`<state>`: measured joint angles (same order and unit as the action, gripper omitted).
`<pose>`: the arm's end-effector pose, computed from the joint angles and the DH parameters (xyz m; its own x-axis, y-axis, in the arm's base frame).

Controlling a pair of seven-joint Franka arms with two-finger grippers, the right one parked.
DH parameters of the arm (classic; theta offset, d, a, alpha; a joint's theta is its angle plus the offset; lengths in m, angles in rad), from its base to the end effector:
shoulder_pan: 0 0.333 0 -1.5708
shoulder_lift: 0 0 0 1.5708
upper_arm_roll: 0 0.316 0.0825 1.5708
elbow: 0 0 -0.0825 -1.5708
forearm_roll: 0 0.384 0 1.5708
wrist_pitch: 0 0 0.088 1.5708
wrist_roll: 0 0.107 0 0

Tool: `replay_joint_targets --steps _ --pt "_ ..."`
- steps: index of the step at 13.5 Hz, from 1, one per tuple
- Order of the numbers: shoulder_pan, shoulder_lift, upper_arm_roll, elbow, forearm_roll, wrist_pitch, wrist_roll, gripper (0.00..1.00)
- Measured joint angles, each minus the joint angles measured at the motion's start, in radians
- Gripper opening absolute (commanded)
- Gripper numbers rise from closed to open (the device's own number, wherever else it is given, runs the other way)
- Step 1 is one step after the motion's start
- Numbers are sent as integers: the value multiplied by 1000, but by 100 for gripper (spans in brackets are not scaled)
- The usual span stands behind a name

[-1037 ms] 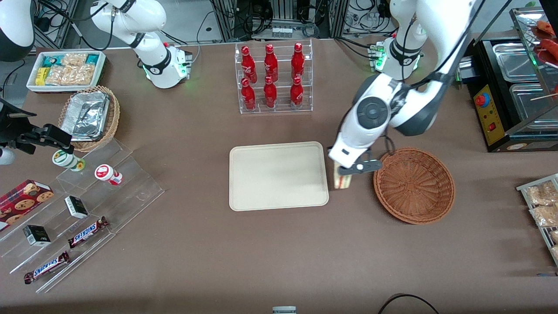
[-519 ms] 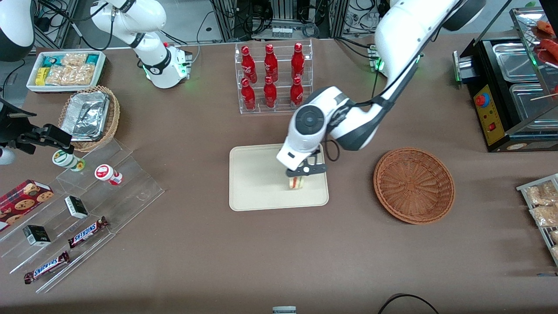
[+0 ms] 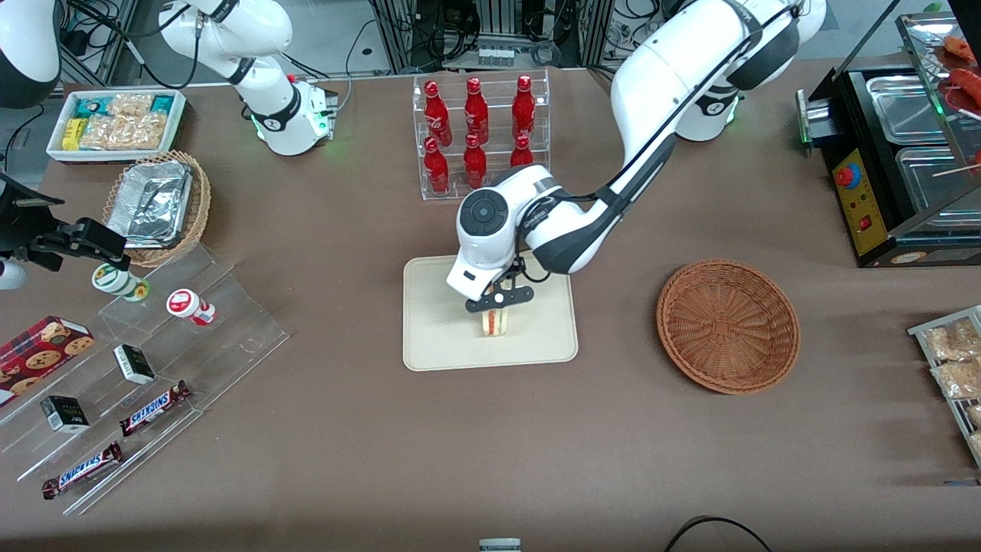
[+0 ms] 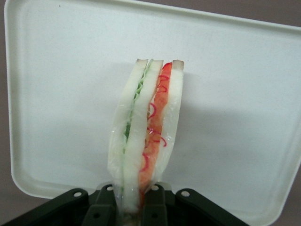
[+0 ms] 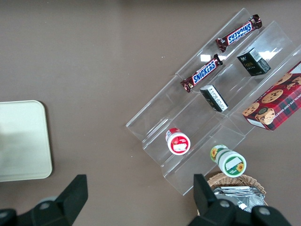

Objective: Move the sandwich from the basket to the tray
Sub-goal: 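Lower the sandwich onto the tray and open the left gripper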

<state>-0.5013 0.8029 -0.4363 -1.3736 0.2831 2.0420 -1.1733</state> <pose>0.4930 -0.5326 0.2606 0.9747 0.2073 -0.0830 0.2058 -0.9782 -0.0273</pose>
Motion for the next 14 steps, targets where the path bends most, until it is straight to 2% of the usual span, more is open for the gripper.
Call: replay_joint_targets --steps 10,11,12,14 --pt "-27 65 23 65 0 -35 -43 0" --pt "-27 70 23 67 0 -34 -46 27" --pt "-27 74 23 69 0 -34 -49 99" --pt "-27 75 23 72 0 -34 -55 100"
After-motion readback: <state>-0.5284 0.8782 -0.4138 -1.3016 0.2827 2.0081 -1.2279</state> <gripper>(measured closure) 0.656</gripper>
